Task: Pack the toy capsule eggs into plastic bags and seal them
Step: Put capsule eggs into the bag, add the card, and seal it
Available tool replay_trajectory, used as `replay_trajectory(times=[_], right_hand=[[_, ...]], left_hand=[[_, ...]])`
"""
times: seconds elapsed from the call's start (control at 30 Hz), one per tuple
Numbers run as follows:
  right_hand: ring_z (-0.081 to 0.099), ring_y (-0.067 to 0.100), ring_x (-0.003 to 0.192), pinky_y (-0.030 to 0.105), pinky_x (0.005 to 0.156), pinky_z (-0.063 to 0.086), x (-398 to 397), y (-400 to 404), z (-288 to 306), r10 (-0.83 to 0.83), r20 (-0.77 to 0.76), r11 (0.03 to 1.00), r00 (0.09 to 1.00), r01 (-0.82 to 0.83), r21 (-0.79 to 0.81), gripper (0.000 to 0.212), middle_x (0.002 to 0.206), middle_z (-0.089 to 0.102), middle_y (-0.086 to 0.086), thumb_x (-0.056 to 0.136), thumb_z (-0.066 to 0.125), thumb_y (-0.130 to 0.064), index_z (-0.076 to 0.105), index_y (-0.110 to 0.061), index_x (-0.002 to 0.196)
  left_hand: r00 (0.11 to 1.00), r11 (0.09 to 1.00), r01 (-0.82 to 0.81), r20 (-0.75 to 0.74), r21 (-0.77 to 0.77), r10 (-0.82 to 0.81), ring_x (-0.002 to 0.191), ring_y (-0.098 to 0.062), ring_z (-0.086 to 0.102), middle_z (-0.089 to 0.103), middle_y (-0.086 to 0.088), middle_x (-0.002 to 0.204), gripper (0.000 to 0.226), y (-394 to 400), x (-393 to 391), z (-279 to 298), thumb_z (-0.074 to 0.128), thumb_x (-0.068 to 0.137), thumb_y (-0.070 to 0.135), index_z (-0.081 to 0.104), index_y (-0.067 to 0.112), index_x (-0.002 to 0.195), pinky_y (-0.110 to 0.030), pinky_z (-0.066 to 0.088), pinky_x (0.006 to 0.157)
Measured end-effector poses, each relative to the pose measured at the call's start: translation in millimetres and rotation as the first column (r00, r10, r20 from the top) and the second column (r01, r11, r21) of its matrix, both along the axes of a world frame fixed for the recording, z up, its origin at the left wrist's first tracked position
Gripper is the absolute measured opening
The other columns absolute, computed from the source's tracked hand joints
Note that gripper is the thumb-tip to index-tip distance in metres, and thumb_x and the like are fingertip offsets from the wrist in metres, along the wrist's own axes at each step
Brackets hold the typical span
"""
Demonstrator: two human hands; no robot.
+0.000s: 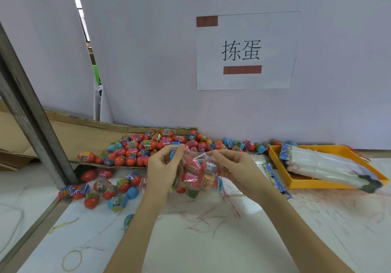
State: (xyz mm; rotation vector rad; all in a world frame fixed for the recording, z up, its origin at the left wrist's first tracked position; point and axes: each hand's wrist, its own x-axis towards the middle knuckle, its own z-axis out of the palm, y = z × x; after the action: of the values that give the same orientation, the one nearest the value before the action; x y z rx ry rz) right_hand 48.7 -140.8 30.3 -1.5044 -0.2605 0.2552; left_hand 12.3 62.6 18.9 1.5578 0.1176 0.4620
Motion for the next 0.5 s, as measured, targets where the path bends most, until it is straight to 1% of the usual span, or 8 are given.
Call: replay_trajectory(times=[0.07,0.13,0.2,0.27,0.33,0.37,0.43,0.5], right_hand=[[0.075,0.016,0.087,0.023,0.075,0.06,0.3,-2.2,-0.5,-0.007,-0.026,1.0,1.0,0.007,-0.006,0.018,0.099,0.079,0.006,0.093,0.071,-0.025,0.08,-0.014,0.105],[0.073,0.02,0.084,0.027,0.075,0.061,0.3,-2.6,-1.1,-0.051,-0.011,0.998,0.999,0.052,0.021,0.018,0.096,0.078,0.01,0.086,0.074,-0.03,0.082,-0.016,0.094],[0.069,0.022,0.086,0.03,0.077,0.059,0.8,-2.0,-1.5,-0.072,0.013,0.994,0.997,0.07,0.084,0.023,0.098,0.077,0.013,0.084,0.072,-0.037,0.082,-0.02,0.094],[0.071,0.019,0.091,0.026,0.077,0.06,0.4,-1.4,-0.8,0.025,-0.01,0.989,1.0,-0.023,0.146,0.029,0.103,0.078,0.007,0.09,0.066,-0.045,0.081,-0.022,0.102],[0.075,0.019,0.097,0.025,0.08,0.06,-1.5,-2.1,-0.1,0.171,-0.065,0.981,0.983,-0.163,0.102,0.038,0.107,0.078,0.002,0.093,0.065,-0.051,0.076,-0.022,0.115],[0.076,0.022,0.1,0.028,0.083,0.06,-1.6,-2.6,-1.1,0.228,-0.088,0.973,0.97,-0.224,0.047,0.042,0.111,0.078,0.003,0.092,0.068,-0.049,0.07,-0.021,0.123],[0.075,0.027,0.103,0.033,0.088,0.061,-1.4,-2.6,-5.1,0.286,-0.091,0.955,0.954,-0.291,-0.049,0.045,0.114,0.076,0.01,0.094,0.074,-0.033,0.062,-0.016,0.134],[0.075,0.023,0.093,0.031,0.086,0.06,-0.9,-2.2,-6.8,0.247,-0.05,0.964,0.968,-0.251,-0.088,0.038,0.109,0.076,0.012,0.095,0.073,-0.019,0.065,-0.015,0.132]], left_hand=[[0.997,0.997,-0.036,0.066,0.062,0.031,0.066,-0.008,0.067,0.074,0.001,0.074,0.021,0.6,0.6,-0.4,0.067,0.09,0.048,0.078,0.031,0.092,-0.022,0.056,0.062],[0.989,0.985,-0.058,0.142,0.162,0.035,0.062,-0.008,0.064,0.07,0.0,0.069,0.014,-0.9,1.2,-2.6,0.066,0.098,0.036,0.076,0.028,0.097,-0.021,0.054,0.063],[0.98,0.972,-0.089,0.194,0.217,0.046,0.054,-0.01,0.057,0.065,-0.002,0.062,0.012,-5.0,0.7,-4.2,0.062,0.102,0.03,0.073,0.027,0.099,-0.022,0.051,0.055],[0.971,0.965,-0.136,0.224,0.224,0.085,0.048,-0.008,0.052,0.061,-0.001,0.06,0.012,-6.7,0.4,-5.6,0.059,0.104,0.029,0.07,0.028,0.098,-0.021,0.047,0.049],[0.96,0.963,-0.183,0.245,0.196,0.133,0.048,-0.006,0.052,0.06,0.0,0.06,0.015,-5.2,1.2,-6.9,0.056,0.106,0.027,0.067,0.03,0.097,-0.017,0.045,0.047],[0.956,0.961,-0.207,0.248,0.186,0.158,0.051,-0.005,0.054,0.061,0.003,0.063,0.016,-3.8,1.6,-6.7,0.055,0.107,0.027,0.067,0.032,0.097,-0.016,0.046,0.049],[0.948,0.952,-0.245,0.25,0.182,0.196,0.064,-0.007,0.061,0.066,0.009,0.073,0.015,-1.0,2.7,-6.0,0.055,0.107,0.029,0.068,0.033,0.1,-0.019,0.05,0.057],[0.948,0.952,-0.246,0.248,0.183,0.197,0.068,-0.02,0.065,0.068,0.003,0.077,0.015,0.4,2.3,-5.4,0.055,0.106,0.032,0.07,0.029,0.104,-0.033,0.054,0.059]])
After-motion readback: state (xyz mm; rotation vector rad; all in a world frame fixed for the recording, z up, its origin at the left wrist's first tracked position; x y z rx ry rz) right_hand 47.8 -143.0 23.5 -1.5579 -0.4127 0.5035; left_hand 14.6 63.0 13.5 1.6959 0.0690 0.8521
